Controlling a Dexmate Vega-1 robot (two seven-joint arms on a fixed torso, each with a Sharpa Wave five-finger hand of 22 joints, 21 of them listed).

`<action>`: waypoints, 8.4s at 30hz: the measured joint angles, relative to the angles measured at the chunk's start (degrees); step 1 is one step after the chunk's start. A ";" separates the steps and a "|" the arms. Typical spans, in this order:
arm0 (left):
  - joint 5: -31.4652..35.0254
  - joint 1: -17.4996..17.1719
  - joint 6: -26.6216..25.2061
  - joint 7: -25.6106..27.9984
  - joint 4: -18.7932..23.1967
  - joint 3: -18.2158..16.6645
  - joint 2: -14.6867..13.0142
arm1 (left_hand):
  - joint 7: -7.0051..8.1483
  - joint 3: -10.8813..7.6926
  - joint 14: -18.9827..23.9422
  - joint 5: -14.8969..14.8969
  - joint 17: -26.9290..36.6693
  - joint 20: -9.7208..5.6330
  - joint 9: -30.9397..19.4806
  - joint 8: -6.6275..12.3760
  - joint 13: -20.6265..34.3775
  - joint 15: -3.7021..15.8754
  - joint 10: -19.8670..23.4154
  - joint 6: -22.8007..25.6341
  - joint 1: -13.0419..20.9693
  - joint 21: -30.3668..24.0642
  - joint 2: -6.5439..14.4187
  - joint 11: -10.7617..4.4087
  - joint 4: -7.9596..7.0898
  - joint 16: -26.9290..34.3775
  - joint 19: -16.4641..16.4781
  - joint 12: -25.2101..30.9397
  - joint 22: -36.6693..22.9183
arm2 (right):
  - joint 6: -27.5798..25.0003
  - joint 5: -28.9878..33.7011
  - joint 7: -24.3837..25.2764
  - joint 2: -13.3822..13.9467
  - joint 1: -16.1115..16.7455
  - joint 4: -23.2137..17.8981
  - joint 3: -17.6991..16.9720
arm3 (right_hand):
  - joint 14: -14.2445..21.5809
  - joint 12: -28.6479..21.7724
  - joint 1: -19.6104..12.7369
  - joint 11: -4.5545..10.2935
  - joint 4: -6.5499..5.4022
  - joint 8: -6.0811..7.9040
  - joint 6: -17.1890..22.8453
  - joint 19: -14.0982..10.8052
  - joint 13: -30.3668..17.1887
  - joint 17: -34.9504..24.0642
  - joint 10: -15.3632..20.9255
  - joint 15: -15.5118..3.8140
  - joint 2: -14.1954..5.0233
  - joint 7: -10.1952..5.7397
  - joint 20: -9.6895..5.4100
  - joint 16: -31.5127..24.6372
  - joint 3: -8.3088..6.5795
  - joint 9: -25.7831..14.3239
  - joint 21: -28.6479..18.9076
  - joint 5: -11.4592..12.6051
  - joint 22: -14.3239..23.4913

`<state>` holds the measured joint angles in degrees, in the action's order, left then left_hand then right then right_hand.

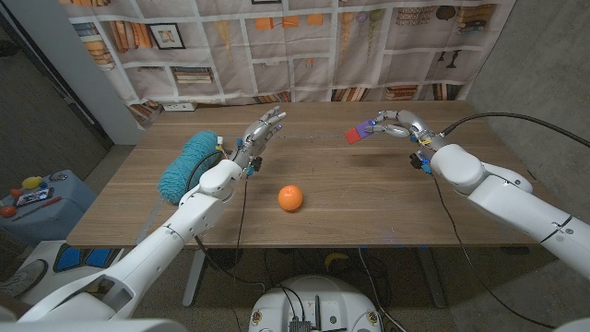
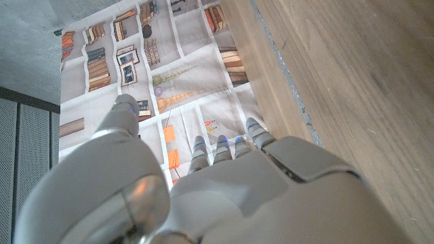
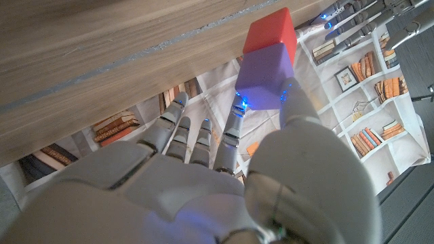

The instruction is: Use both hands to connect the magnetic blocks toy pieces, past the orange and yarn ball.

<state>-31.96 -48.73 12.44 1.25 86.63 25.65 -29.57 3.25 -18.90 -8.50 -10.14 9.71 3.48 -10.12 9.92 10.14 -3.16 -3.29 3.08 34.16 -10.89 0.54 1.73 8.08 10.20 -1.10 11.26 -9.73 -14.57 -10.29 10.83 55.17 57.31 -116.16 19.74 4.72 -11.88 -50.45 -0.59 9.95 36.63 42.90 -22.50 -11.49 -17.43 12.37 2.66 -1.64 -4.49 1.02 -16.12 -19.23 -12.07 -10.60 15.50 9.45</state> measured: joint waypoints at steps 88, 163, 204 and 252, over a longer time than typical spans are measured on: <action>-5.24 -4.53 -2.59 0.77 1.73 -3.81 -3.55 | -3.56 0.14 0.84 0.00 -0.10 -4.00 0.24 0.48 0.00 -0.21 -0.30 -0.91 -4.23 0.36 2.25 -0.70 -0.15 0.00 -0.51 -0.22 0.13 | -16.13 43.06 -26.72 0.05 -17.19 -1.08 20.81 | 1.04 0.19 -1.16 2.26 0.36 0.04 -2.09 -1.34 0.00 -0.25 -0.42 -2.06 1.16 -2.09 -1.34 -0.14 0.01 -0.13 -0.23 -1.10 0.00; -6.33 -4.76 -2.33 0.95 -0.22 -3.76 -2.18 | -3.98 -0.09 2.06 0.00 -0.09 -3.89 0.23 0.47 0.00 -0.42 1.03 0.11 -5.28 0.36 3.32 0.01 0.08 0.00 -0.20 -0.17 0.12 | -16.30 53.32 -42.55 -5.80 -23.01 3.73 24.47 | -3.71 1.30 -5.50 0.49 -0.70 -4.39 -22.51 1.47 -0.38 -0.64 -10.01 1.85 -1.38 -7.92 1.86 1.99 2.31 -2.43 0.01 -4.37 -0.01; -5.09 -4.09 0.88 -0.18 -2.25 -3.55 -1.48 | -3.76 -0.57 1.53 0.00 -0.09 -4.09 0.23 0.47 0.00 -0.52 0.50 -0.11 -5.95 0.36 4.00 -0.51 0.56 -0.27 0.01 -0.17 0.12 | -6.15 33.08 -42.85 -0.51 -21.80 7.25 16.63 | -13.74 1.24 1.99 -4.84 -2.60 -16.51 -45.60 12.31 -0.91 -1.07 -22.22 8.59 3.49 -5.25 6.96 4.68 4.20 -0.17 0.44 -4.44 -0.01; -2.84 -6.92 4.94 2.39 -2.24 -4.82 -1.90 | -3.25 -1.04 2.24 0.00 0.04 -5.01 0.23 0.23 -0.28 1.42 1.62 -0.85 -10.19 0.36 8.23 -2.44 -1.52 -0.27 0.70 -0.46 0.12 | 20.59 -6.68 -15.26 -7.33 -6.02 25.01 3.51 | -8.39 -0.49 13.38 2.23 -5.88 -20.34 -42.11 9.31 0.84 2.29 -14.50 0.59 2.36 -3.39 1.31 3.54 7.10 1.95 -0.23 -4.92 -0.12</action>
<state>-34.80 -55.65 17.38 3.64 84.39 20.83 -31.47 0.01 -19.94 -6.26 -10.14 9.75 -1.54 -9.89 10.15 9.87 -1.74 -1.67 2.24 23.97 -10.52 8.77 -0.71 6.57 9.93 -0.40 10.80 -9.61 6.02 -16.98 -4.43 47.84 51.30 -91.15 23.24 -3.67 -12.36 -37.07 1.64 4.07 16.29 0.79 -13.20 -10.64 -15.14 -2.13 3.25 0.72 -7.87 2.33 -12.58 -12.13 -10.12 -10.83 10.58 9.33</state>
